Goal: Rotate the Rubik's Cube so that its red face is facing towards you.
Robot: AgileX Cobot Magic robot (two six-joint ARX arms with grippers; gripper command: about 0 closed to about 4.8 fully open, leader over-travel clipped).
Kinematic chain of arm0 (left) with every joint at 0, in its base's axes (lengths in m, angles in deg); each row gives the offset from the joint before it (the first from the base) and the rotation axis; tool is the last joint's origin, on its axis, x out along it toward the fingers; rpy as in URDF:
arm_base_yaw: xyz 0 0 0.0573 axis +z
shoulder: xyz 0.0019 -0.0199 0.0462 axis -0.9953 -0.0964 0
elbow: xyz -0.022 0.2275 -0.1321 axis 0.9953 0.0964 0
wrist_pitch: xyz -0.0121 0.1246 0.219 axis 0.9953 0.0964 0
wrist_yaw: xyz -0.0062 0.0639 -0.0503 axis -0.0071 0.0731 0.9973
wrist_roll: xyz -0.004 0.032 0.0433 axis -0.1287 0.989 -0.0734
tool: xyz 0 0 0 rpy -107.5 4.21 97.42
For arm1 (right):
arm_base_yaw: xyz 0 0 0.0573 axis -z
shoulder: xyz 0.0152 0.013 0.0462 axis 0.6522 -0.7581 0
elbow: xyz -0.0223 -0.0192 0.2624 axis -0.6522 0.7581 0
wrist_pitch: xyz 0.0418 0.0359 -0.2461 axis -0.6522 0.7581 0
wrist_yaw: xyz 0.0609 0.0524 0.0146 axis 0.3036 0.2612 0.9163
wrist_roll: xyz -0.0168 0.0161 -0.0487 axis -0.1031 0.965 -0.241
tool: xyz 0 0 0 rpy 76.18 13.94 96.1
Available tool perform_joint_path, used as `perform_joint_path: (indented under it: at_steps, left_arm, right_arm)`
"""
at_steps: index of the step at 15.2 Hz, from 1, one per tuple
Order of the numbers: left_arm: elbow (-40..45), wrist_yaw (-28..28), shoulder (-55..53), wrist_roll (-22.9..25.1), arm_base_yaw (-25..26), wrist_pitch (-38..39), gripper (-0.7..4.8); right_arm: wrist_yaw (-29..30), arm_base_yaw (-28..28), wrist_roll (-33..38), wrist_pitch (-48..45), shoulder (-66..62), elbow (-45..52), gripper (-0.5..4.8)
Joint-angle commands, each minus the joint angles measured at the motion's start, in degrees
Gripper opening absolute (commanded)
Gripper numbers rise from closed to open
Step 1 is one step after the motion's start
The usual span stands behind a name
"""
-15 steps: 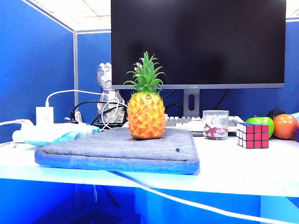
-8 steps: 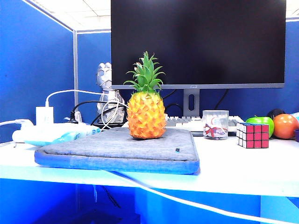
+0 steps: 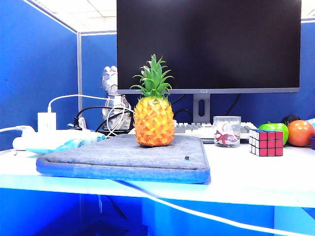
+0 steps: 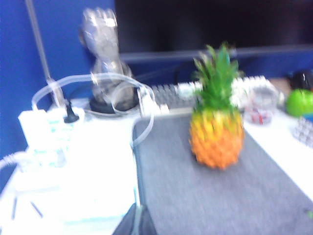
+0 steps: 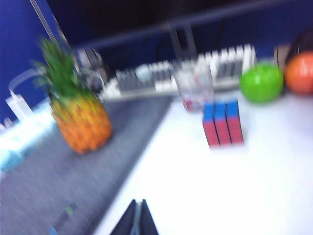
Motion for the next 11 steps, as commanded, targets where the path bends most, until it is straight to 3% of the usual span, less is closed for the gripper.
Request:
perform_joint_path:
  at_steps: [1, 8, 11]
  left_arm:
    - [2.2, -2.8, 0.1, 1.2, 0.1, -2.4, -0.04]
    - [9.6, -5.0, 0.1, 0.4, 0.0, -9.4, -0.04]
    - [12.9, -1.8, 0.1, 1.2, 0.0, -11.4, -0.04]
  right_arm:
    - [-1.9, -0.1, -2.2, -0.7, 0.0, 2.4, -0.06]
    - [-3.0, -0.1, -5.6, -1.3, 0.0, 8.4, -0.06]
    - [-3.1, -0.1, -6.8, -1.8, 0.0, 8.4, -0.06]
